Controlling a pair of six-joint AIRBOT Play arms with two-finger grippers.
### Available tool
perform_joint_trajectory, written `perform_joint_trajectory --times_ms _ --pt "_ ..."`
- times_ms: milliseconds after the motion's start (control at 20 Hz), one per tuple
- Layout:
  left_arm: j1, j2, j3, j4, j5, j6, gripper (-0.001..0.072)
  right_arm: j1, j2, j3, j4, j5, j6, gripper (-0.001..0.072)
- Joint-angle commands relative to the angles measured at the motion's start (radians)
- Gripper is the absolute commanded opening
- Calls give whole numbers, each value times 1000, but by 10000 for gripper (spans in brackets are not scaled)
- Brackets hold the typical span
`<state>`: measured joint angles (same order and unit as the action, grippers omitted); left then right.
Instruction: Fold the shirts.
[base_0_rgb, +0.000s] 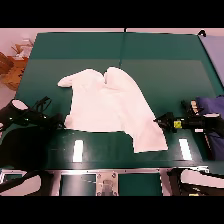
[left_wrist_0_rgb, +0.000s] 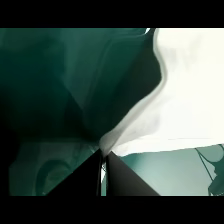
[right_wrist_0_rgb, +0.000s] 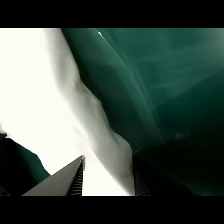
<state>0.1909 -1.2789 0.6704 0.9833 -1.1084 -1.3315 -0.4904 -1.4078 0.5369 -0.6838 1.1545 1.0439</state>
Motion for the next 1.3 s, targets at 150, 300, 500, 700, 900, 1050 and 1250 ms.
perform_joint_trajectory --times_ms 150,300,500,700,900,1050,1250 --pt "8 1 4 0 0 -3 21 1 -2 -32 76 -28 -52 18" --pt "8 1 4 -2 6 -2 21 1 -2 -32 108 -37 -74 17" --pt "8 2 29 -158 19 75 20 1 4 3 164 -29 -88 16" --pt "8 71 218 -408 -10 191 20 1 87 219 336 134 -77 16" --pt "8 118 356 -375 -105 177 19 1 184 421 264 156 48 16" --pt "-28 116 259 -216 -258 110 20 1 197 377 161 164 82 16" --pt "-47 116 29 -148 -261 75 21 1 196 237 147 101 70 16"
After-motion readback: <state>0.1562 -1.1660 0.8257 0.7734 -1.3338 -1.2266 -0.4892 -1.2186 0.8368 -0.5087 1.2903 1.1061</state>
